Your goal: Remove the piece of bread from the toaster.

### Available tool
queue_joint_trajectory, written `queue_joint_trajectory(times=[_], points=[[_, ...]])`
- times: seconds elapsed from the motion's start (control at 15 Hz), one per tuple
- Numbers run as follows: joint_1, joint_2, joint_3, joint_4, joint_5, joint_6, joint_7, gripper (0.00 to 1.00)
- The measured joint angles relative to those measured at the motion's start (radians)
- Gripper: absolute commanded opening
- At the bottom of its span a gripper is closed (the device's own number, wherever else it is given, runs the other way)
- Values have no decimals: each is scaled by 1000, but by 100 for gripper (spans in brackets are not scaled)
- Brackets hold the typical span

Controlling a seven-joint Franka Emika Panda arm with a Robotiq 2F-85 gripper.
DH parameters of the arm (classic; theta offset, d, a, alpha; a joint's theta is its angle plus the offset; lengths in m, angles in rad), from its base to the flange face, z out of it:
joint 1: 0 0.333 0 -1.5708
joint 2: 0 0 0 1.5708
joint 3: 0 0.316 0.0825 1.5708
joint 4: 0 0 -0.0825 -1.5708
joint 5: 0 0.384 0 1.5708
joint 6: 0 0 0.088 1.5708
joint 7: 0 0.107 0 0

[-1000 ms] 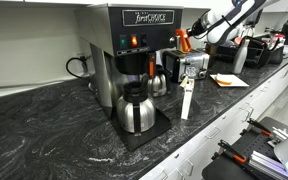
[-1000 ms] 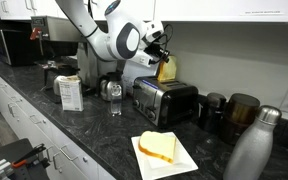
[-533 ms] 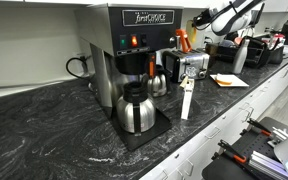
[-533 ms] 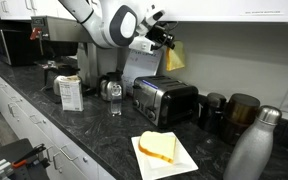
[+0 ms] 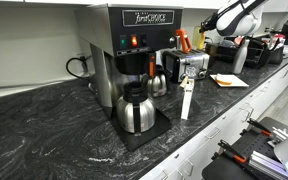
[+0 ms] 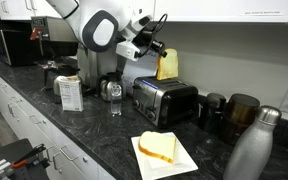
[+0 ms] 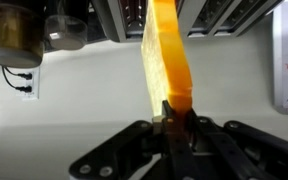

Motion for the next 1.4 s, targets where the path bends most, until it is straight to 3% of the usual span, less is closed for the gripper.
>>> queue_joint_trajectory(times=[0.2, 0.33, 0.6, 0.87, 1.13, 1.4], points=[[-38, -54, 99, -119, 141, 2, -67, 3], [-100, -100, 187, -177, 244, 6, -134, 3], [-302, -207, 421, -285, 450, 2, -268, 3], [-513, -283, 689, -292, 644, -28, -354, 3], [-675, -392, 870, -290, 737, -103, -364, 3], [-770, -529, 961, -289, 746, -239, -328, 3]])
